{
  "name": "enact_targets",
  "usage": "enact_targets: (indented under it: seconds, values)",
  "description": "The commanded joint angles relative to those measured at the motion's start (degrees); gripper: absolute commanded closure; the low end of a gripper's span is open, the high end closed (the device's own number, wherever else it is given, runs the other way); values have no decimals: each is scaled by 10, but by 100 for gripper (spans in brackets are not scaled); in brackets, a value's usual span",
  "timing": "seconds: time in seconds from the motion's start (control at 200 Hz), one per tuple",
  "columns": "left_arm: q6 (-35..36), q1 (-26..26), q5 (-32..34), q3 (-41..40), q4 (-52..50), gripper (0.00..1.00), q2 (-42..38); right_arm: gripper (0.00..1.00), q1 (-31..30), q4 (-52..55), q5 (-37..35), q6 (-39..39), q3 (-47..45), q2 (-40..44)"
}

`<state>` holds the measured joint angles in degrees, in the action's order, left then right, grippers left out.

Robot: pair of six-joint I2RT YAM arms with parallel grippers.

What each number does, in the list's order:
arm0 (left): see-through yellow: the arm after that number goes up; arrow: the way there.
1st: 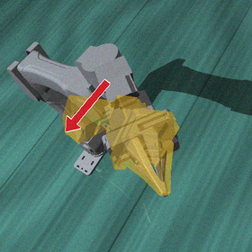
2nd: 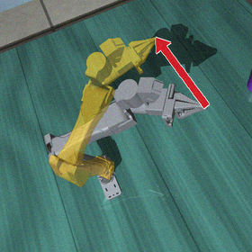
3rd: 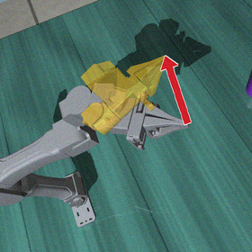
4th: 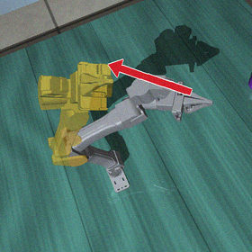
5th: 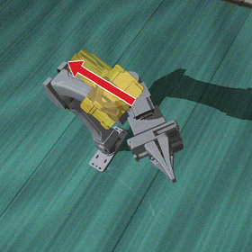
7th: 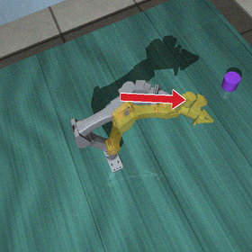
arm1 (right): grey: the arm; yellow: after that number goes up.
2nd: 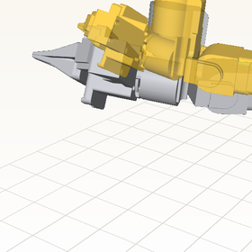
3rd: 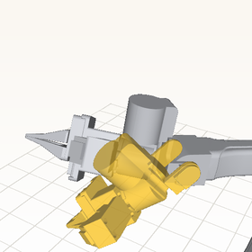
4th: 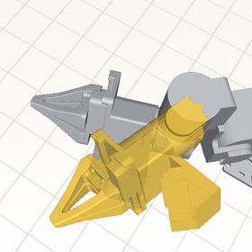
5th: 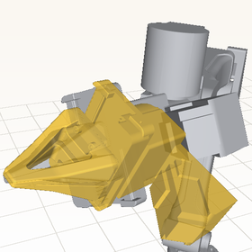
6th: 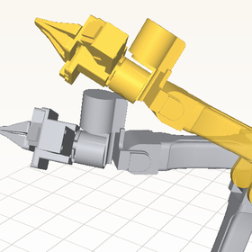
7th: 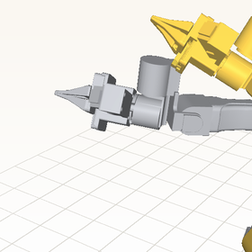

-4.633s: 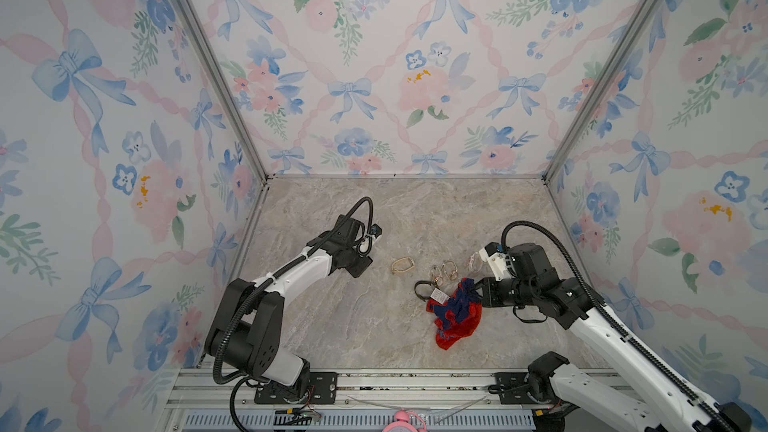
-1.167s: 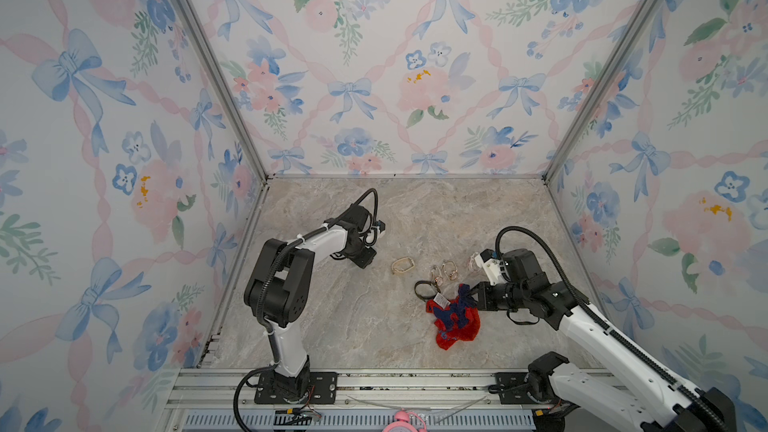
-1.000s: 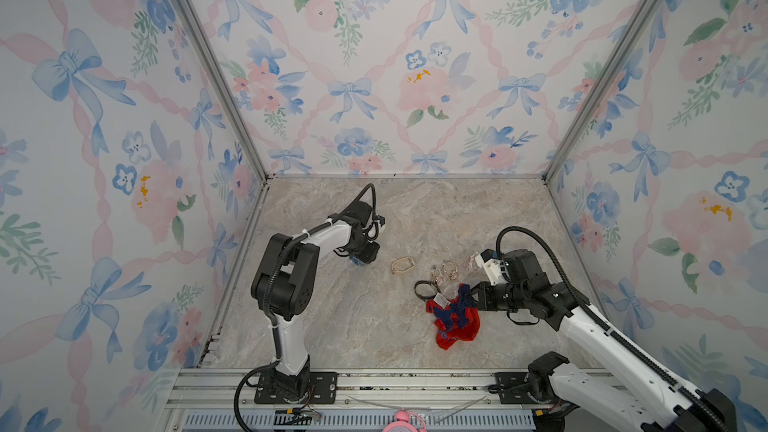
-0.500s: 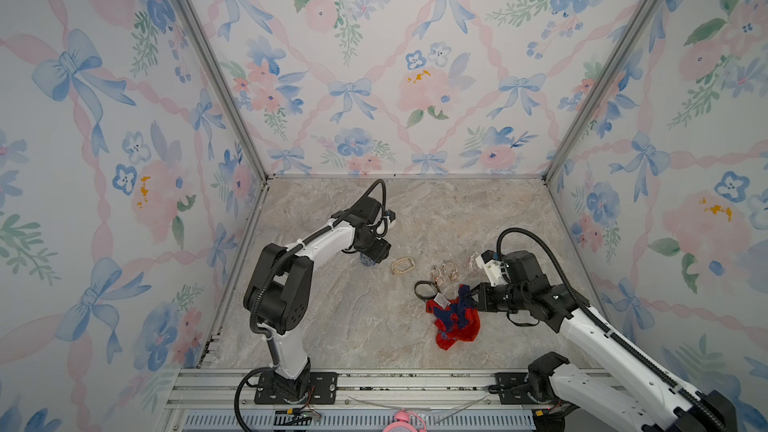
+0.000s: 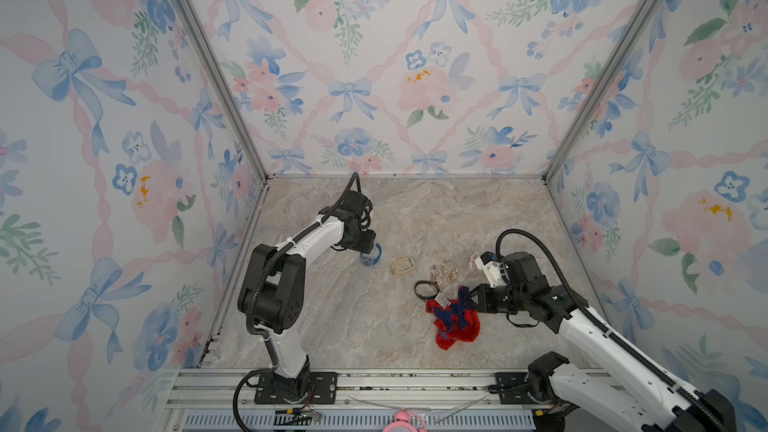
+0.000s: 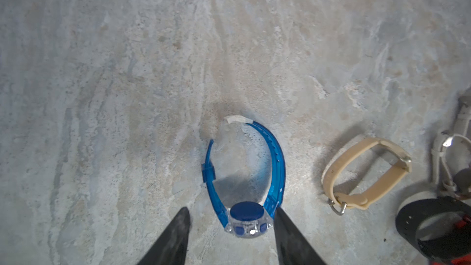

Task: Wipe the watch dial
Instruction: Adjust the watch at the center of the board.

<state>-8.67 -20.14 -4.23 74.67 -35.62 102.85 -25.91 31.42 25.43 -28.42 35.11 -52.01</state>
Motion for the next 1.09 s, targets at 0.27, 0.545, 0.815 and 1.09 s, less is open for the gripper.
enact_targets:
  seconds: [0.27, 0.545, 0.815, 1.09]
  values:
    - [-56, 18, -13, 6, -22, 58, 65, 100, 6, -8, 15, 10, -8, 5]
    - [-42, 17, -6, 27, -22, 69, 98, 100, 6, -11, 16, 10, -6, 0]
    - [-42, 15, -15, 24, -26, 98, 92, 100, 7, -6, 11, 12, -5, 0]
    - [109, -68, 95, 42, -47, 100, 33, 100, 6, -17, 14, 10, 3, -8]
